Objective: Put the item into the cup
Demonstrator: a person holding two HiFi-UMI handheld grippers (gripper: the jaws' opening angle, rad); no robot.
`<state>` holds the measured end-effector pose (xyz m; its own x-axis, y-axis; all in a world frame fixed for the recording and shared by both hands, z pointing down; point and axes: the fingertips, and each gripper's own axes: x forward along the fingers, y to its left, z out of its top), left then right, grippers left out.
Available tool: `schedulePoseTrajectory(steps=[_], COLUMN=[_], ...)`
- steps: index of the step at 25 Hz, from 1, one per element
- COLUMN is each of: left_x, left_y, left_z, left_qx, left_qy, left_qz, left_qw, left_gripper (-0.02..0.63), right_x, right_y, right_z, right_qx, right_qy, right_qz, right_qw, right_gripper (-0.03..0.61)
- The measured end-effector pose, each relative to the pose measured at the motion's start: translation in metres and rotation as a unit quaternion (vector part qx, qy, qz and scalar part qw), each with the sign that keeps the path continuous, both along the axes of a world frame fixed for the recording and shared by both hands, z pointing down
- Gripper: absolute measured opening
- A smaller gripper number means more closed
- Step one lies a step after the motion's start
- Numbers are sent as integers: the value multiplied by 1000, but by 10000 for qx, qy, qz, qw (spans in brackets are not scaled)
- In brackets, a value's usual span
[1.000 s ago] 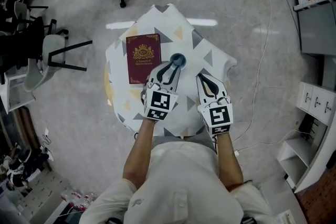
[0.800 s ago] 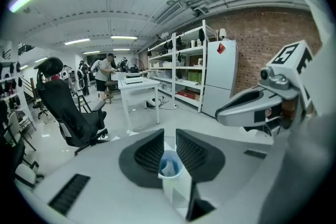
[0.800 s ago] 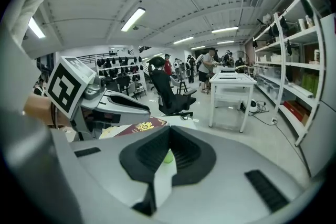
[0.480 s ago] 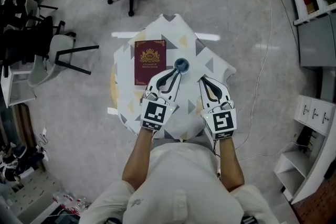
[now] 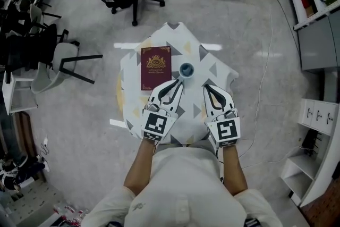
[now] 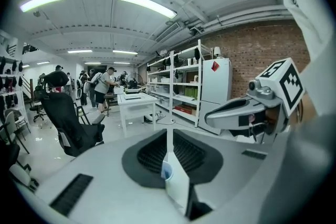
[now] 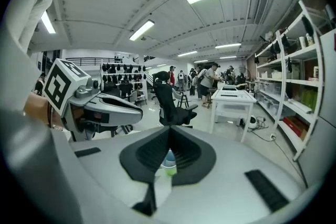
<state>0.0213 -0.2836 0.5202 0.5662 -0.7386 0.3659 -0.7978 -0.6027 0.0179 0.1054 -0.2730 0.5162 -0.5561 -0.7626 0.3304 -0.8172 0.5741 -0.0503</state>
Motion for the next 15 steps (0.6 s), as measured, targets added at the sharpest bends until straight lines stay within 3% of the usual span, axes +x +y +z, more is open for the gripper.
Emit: schedulePoseTrajectory(steps=[6,15], left_x=[-7,-12], left_y=[8,14], left_z=[-16,-26], left_qx=[161,287], left_qy=[105,172], left_qz=[148,241], left_qw=[9997,9991], left_gripper=[49,49], right_x=[-4,-16], right_y=[7,15], right_z=[-21,-32], right_qx=[185,296], right_qy=[196,181], right_qz=[284,235], right_qw=[9992,9991], right_gripper=[6,6])
